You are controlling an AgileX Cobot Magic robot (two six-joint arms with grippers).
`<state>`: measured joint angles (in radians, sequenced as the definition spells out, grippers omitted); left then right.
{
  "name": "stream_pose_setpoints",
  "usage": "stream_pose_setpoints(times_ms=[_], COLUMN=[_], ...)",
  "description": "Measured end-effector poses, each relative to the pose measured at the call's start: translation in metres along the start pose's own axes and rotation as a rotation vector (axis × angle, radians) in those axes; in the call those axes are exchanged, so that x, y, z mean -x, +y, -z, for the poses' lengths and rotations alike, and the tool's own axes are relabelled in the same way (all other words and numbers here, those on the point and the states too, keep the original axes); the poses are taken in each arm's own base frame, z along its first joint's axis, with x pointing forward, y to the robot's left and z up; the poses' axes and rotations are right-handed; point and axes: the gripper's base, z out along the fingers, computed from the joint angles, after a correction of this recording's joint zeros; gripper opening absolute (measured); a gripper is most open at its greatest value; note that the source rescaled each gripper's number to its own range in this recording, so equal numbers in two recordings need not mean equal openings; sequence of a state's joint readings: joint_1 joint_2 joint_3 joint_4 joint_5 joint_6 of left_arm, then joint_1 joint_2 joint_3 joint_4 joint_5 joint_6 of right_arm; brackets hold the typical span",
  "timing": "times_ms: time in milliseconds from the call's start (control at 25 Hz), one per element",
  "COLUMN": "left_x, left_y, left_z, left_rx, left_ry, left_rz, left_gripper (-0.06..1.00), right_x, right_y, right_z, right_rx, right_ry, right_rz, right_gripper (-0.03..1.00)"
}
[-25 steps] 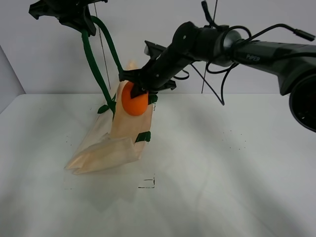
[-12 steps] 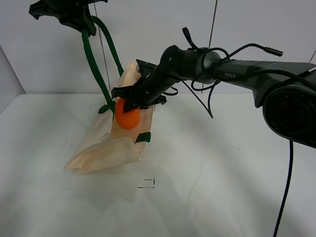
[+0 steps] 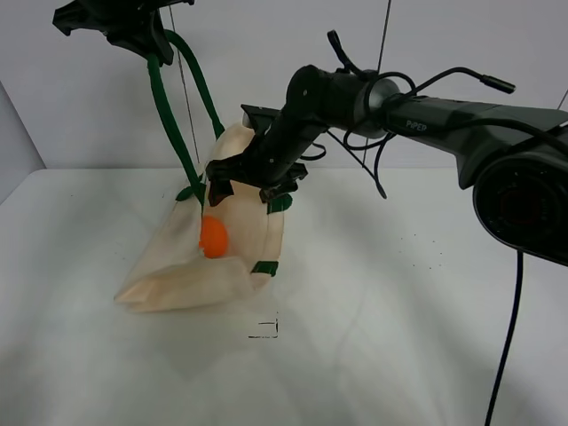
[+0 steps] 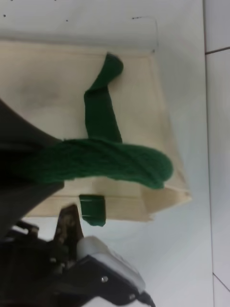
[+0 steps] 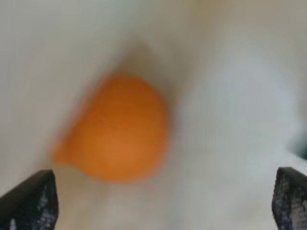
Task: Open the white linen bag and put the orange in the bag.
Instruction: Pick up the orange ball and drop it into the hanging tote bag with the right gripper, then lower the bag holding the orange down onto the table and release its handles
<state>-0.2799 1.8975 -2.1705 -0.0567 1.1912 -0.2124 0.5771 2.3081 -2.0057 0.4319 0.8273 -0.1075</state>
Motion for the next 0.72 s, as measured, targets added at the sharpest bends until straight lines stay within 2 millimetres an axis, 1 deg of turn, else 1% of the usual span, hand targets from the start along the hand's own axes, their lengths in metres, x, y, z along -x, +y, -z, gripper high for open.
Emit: stream_pose_setpoints(times_ms=[160,280,400,520,560,640,720], left_x=[0.0,0.0,0.0,0.0,0.0,0.0,0.0], left_y=[0.0,0.0,0.0,0.0,0.0,0.0,0.0], left_z=[0.0,0.0,0.0,0.0,0.0,0.0,0.0], left_rx=[0.0,-0.001,-0.001,-0.001,-0.001,-0.001,-0.001], left_ry=[-0.001,-0.001,-0.001,-0.001,-0.001,-0.001,-0.001], left_rz=[0.0,0.0,0.0,0.0,0.0,0.0,0.0], left_gripper=[0.0,0.0,0.0,0.0,0.0,0.0,0.0], right_x=[0.006,0.008,0.008,0.011,0.012,0.013,0.012], right_y=[-0.007,-0.021,-0.039,-0.063,-0.075,-0.1,-0.134], right_z=[0.023,0.035,0.041,0.05,0.055,0.065,0.081], right_rx=[-0.18,-0.343,-0.398,-0.421,-0.431,-0.454,-0.485], right_ry=[0.1,0.132,0.153,0.145,0.14,0.14,0.145], right_rz=[0.039,0.06,0.035,-0.015,-0.036,-0.08,-0.137], right_gripper=[0.99,0.99,0.99,0.99,0.99,0.99,0.99])
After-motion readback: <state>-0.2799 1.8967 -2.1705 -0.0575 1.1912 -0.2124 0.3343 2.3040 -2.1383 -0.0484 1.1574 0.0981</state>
